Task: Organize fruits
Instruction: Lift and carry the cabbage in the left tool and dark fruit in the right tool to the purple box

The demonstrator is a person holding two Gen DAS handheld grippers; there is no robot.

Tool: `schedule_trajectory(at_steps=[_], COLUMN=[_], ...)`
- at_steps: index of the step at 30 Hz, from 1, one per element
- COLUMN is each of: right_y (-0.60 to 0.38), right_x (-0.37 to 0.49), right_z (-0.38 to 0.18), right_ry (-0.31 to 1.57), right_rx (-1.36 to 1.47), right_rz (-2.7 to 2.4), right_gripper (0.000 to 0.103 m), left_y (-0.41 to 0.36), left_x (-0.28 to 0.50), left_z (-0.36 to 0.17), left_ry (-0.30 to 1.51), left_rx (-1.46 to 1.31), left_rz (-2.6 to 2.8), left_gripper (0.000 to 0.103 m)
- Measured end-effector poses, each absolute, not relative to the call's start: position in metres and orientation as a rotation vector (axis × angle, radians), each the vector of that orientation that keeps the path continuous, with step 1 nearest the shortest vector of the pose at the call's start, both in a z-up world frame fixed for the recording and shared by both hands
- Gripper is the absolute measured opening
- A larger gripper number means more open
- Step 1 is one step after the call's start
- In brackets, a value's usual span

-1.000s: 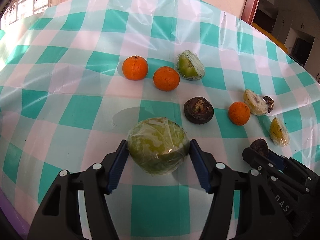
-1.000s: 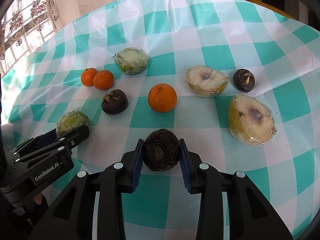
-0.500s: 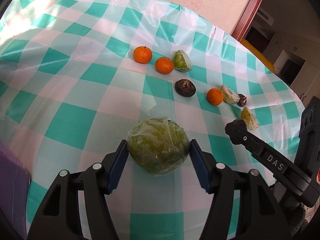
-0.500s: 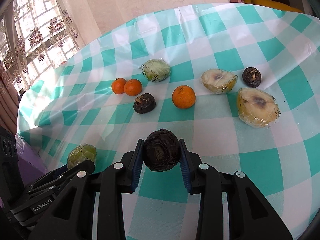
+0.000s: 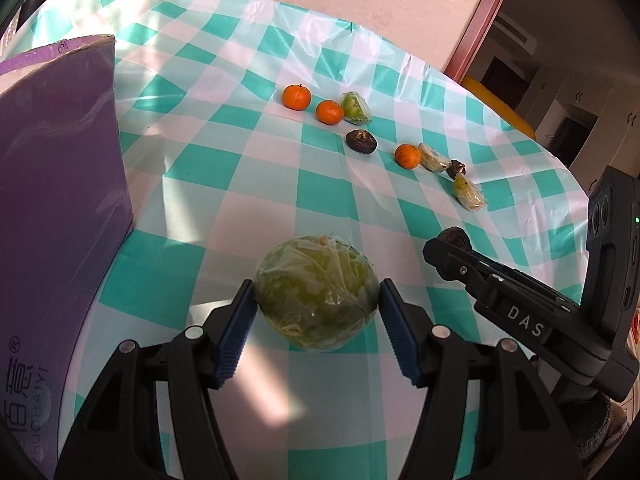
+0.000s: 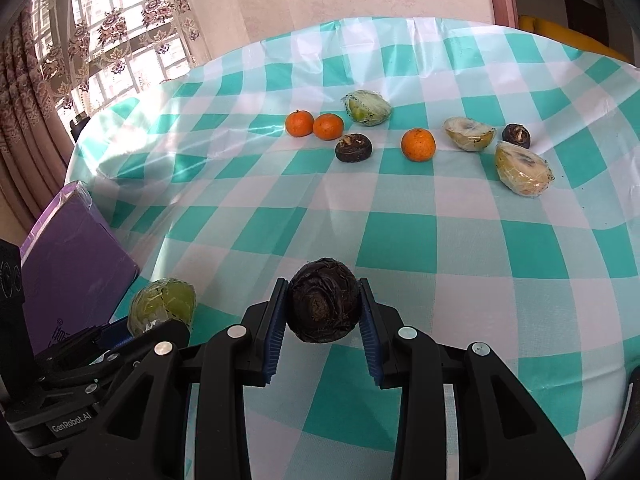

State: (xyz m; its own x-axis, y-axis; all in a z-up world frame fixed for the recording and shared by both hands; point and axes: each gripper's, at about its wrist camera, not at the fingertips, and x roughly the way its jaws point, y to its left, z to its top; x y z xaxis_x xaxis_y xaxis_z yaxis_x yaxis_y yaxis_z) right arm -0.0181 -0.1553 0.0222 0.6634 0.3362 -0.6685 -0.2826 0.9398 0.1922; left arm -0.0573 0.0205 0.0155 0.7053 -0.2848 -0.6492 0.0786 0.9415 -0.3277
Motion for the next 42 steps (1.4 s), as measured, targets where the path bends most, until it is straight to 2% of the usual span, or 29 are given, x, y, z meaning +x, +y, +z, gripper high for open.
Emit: schedule_trajectory(at_steps=[8, 16, 21, 26, 33, 42], right_y=[-0.147, -0.116, -0.077, -0.035, 0.035, 0.102], right_x=[-0.040, -0.072, -0.098, -0.115, -0.133, -0.135], right_z=[0.026, 0.070, 0.095, 0.112, 0.124, 0.116], right_ry=[0.747, 0.622, 0.559, 0.534, 0.534, 0.570], right_rx=[0.056, 0.054, -0.015, -0.074, -0.194, -0.389], right_rz=[0.373, 0.516, 0.618, 0.716, 0.825, 0.841], right_gripper=[0.035, 0.035, 0.035, 0.035, 0.035, 0.035], left_y=[0.029, 0.047, 0.079, 0.121, 0.185, 0.219], left_x=[-0.098, -0.169, -0.212, -0.240, -0.258, -0.253], left_z=[0.030, 0.099, 0.128, 0.139, 0.125, 0.100], left_ry=[0.616, 0.346, 0.273, 0.312, 0.428, 0.585], left_rx=[-0.281, -0.190, -0.196, -0.192, -0.260, -0.257], left_rz=[-0.158, -0.069, 0.041, 0.160, 0.321, 0.413], left_gripper=[0.062, 0.062, 0.062, 0.062, 0.062, 0.062])
